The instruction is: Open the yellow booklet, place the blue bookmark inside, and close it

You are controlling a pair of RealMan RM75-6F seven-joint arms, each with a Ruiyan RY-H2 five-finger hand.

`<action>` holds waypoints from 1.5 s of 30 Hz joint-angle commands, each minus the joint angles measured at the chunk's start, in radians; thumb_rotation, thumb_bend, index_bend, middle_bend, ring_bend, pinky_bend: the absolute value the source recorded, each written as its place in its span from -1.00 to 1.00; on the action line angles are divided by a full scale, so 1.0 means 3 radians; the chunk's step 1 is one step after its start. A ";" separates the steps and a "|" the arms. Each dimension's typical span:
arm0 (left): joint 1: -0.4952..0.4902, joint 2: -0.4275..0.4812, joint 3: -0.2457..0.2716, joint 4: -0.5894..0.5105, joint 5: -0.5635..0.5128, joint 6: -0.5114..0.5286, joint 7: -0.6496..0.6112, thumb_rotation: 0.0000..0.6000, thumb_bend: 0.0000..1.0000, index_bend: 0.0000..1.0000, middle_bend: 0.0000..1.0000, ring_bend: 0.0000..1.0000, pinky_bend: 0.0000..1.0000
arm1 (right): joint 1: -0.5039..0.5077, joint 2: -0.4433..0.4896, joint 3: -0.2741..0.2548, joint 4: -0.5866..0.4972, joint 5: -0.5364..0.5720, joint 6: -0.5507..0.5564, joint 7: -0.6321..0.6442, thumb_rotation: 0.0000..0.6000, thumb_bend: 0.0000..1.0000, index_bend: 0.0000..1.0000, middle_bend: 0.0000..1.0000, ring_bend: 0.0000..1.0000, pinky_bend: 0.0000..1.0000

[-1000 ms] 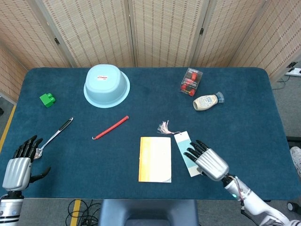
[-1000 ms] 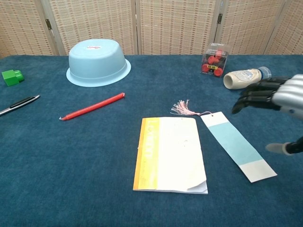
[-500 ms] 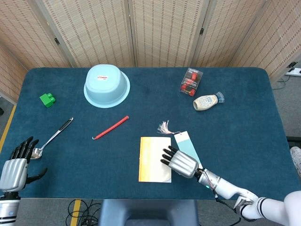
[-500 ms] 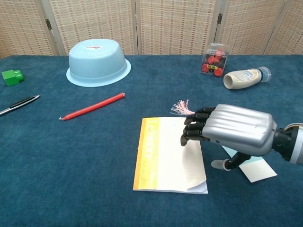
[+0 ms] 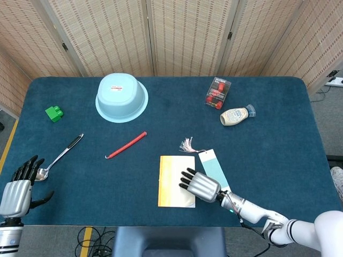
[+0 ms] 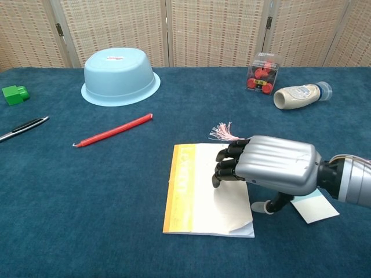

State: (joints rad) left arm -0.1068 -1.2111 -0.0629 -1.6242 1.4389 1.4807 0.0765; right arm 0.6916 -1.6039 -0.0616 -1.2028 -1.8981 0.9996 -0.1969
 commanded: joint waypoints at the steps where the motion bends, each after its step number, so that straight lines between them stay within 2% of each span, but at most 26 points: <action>1: 0.0006 0.0002 0.0000 0.0001 -0.0001 0.0006 -0.0005 1.00 -0.54 -0.75 -0.89 -0.81 -0.66 | 0.0023 -0.0002 -0.0022 -0.0007 0.0009 -0.0007 -0.0011 1.00 -0.61 -0.40 -0.42 -0.66 -0.55; 20: 0.0027 -0.0009 0.0003 0.0038 -0.0020 -0.0006 -0.0033 1.00 -0.54 -0.75 -0.89 -0.81 -0.66 | 0.0177 -0.0129 -0.0043 0.0089 0.0092 -0.0048 -0.0072 1.00 -0.59 -0.37 -0.42 -0.66 -0.55; 30: 0.0038 -0.0010 -0.0002 0.0054 -0.0019 0.0003 -0.0049 1.00 -0.54 -0.75 -0.89 -0.81 -0.66 | 0.0259 -0.0196 -0.0072 0.0157 0.0125 -0.0058 -0.0026 1.00 -0.41 -0.31 -0.38 -0.66 -0.55; 45: 0.0043 -0.0005 -0.0002 0.0041 0.0005 0.0014 -0.0045 1.00 -0.54 -0.76 -0.90 -0.81 -0.66 | 0.0320 -0.0125 -0.0100 0.0026 0.0212 -0.0112 -0.0087 1.00 -0.35 -0.28 -0.36 -0.66 -0.55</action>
State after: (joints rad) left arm -0.0940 -1.2127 -0.0634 -1.6119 1.4406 1.4848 0.0630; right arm 0.7869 -1.6414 -0.0921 -1.1943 -1.8356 0.9670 -0.2223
